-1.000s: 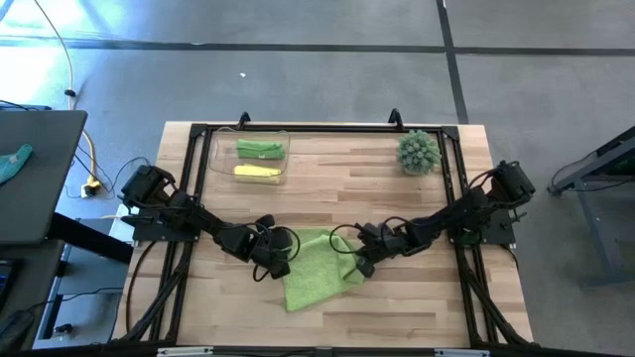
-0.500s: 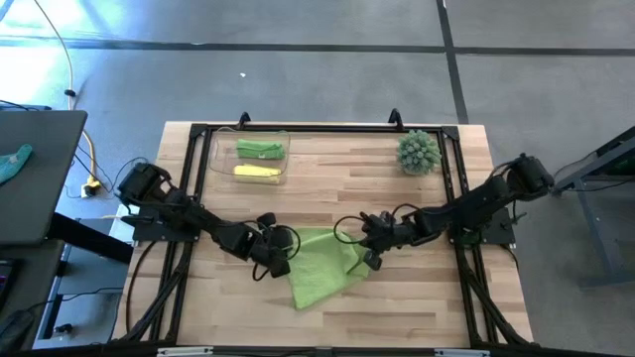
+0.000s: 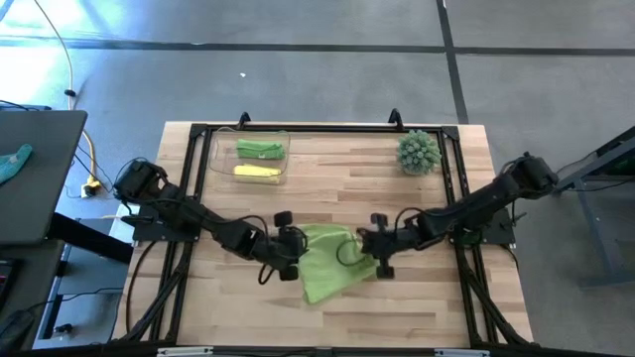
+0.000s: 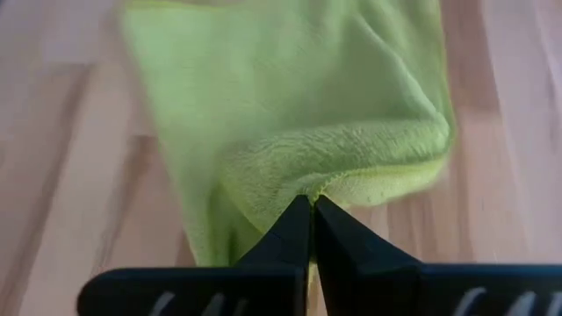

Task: Roll microfiber towels into tight, uniform cylinder then place into a basket
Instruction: Fold the light green microfiber cloth

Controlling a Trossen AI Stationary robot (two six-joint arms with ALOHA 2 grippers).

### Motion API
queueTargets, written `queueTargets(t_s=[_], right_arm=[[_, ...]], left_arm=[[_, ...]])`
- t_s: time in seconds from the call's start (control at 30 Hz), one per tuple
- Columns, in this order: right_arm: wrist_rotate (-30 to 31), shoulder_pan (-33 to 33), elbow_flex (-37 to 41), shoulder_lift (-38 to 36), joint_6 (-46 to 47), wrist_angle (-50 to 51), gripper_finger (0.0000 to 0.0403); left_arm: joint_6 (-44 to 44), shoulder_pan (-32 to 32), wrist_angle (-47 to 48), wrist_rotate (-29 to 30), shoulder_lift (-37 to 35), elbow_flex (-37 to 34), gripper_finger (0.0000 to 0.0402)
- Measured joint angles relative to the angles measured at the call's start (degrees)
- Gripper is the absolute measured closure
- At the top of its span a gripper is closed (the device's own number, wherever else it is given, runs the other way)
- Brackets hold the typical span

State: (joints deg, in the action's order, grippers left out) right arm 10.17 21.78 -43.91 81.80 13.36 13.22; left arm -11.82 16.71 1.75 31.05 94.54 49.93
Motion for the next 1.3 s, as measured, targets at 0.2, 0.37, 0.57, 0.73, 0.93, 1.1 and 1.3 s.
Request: queueTargets(t_s=[0.2, 0.37, 0.57, 0.73, 0.93, 1.1, 1.3], right_arm=[[3.3, 3.2, -4.3, 0.0, -15.5, -2.6, 0.0402], [5.9, 4.9, -10.0, 0.0, -24.4, -2.6, 0.0402], [5.9, 5.3, -14.5, 0.0, -28.9, 0.0, 0.0402], [5.8, 5.0, -15.3, 0.1, -31.9, 0.0, 0.0402], [4.3, 4.8, -15.3, 0.1, -36.8, -2.9, 0.0402], [1.3, 4.8, -15.3, 0.1, -39.3, -6.2, 0.0402], [1.3, 3.4, -15.3, 0.1, -39.0, -5.9, 0.0402]], left_arm=[[8.6, -2.5, -15.8, -2.9, 0.9, 0.1, 0.0238], [12.7, -4.8, -23.3, -13.4, 1.8, 0.1, 0.0238], [14.2, -6.4, -26.0, -19.1, 2.2, 0.2, 0.0238], [15.1, -7.6, -25.7, -20.6, 2.2, 0.2, 0.0238], [15.1, -9.3, -25.8, -23.0, 2.2, 0.2, 0.0238], [15.1, -10.5, -28.8, -25.3, 2.2, 0.2, 0.0238], [15.4, -10.5, -28.5, -42.9, 2.2, 0.2, 0.024]])
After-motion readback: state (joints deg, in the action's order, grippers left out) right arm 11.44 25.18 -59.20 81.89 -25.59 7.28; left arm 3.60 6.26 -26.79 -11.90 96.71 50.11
